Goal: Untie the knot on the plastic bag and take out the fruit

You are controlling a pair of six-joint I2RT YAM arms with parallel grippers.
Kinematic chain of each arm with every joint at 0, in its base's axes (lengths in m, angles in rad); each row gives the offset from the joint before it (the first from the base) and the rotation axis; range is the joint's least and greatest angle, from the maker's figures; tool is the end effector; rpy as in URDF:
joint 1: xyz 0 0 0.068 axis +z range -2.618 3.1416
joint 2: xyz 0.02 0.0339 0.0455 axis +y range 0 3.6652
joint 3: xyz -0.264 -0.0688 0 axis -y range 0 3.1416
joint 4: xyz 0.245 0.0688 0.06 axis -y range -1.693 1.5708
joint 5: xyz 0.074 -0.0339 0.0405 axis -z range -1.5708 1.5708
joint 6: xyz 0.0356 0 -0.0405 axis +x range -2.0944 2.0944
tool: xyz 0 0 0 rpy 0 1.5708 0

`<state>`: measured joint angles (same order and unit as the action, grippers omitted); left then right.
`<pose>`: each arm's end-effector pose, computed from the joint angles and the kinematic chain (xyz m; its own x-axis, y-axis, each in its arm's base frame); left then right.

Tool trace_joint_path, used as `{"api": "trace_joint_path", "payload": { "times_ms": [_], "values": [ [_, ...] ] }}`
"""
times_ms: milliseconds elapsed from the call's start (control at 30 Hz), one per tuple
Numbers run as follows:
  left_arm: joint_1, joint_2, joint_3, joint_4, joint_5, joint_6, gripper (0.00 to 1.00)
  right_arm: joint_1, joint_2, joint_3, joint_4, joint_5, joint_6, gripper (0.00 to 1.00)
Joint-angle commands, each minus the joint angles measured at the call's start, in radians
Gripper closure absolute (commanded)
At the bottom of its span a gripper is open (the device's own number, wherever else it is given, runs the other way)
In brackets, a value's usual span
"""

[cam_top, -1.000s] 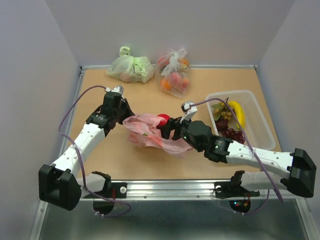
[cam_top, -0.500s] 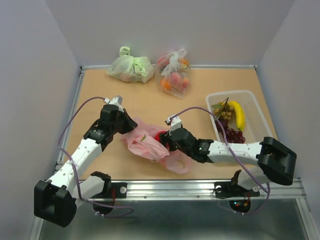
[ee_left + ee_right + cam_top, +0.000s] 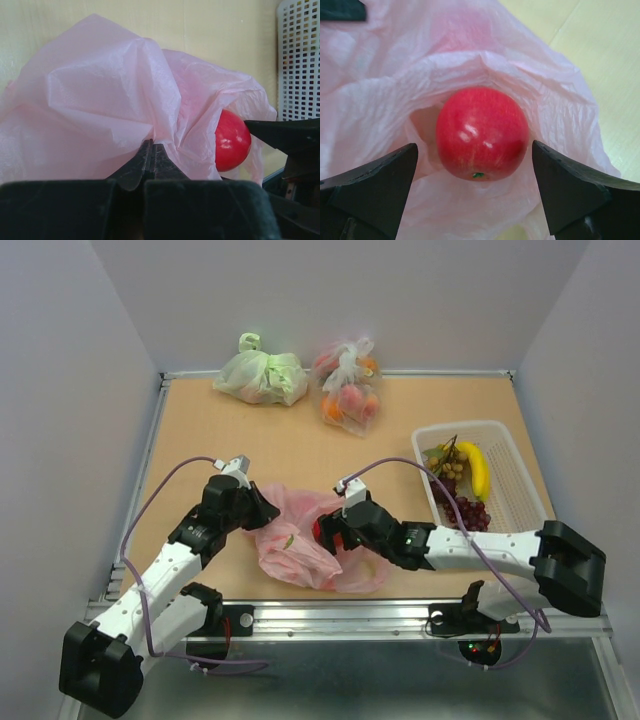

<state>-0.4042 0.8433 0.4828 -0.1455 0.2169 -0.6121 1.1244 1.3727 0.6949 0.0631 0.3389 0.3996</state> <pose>0.1717 -0.0818 0.2277 -0.6848 -0.3174 -0.6560 0.1999 0.7838 -0.5880 0.1335 0.2514 0.2034 -0.5147 -0.2255 -0.8272 -0.5788 0.8031 0.1412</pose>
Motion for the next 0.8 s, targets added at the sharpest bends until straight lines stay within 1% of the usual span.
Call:
{"api": "trace_joint_path", "payload": {
  "times_ms": [0,33,100,133,200,300,467,567,667,700,733,767],
  "values": [
    [-0.002,-0.032,-0.003,0.047,0.007,0.003,1.0,0.009,-0.086,0.078,-0.028,0.009,0.077,0.0],
    [-0.001,-0.032,-0.003,0.049,0.007,0.005,1.0,0.009,-0.086,0.078,-0.042,0.011,0.077,0.0],
    [-0.002,-0.03,-0.001,0.052,0.006,0.006,1.0,0.008,-0.092,0.092,-0.06,0.017,0.128,0.0],
    [-0.002,-0.024,-0.003,0.052,0.012,0.011,1.0,0.009,-0.098,0.095,-0.093,0.037,0.178,0.0],
    [-0.002,-0.021,-0.004,0.053,0.019,0.012,1.0,0.009,-0.103,0.092,-0.104,0.064,0.238,0.01],
    [-0.002,-0.027,-0.006,0.05,0.021,0.011,1.0,0.009,-0.09,0.077,-0.106,0.107,0.321,0.09],
    [-0.002,-0.027,-0.003,0.049,0.03,0.015,1.0,0.009,-0.026,0.077,-0.105,0.181,0.429,0.08],
    [-0.002,-0.026,-0.006,0.046,0.03,0.017,1.0,0.009,0.041,0.117,-0.1,0.184,0.426,0.06],
    [-0.002,-0.023,-0.006,0.046,0.029,0.017,1.0,0.009,0.094,0.133,-0.082,0.207,0.421,0.09],
    [-0.002,-0.023,-0.006,0.046,0.026,0.018,1.0,0.008,0.101,0.135,-0.074,0.219,0.417,0.11],
    [-0.002,-0.021,-0.006,0.046,0.022,0.018,1.0,0.009,0.106,0.137,-0.071,0.219,0.412,0.17],
    [-0.002,-0.02,-0.004,0.047,0.019,0.018,1.0,0.009,0.104,0.137,-0.071,0.219,0.397,0.2]
  ]
}}
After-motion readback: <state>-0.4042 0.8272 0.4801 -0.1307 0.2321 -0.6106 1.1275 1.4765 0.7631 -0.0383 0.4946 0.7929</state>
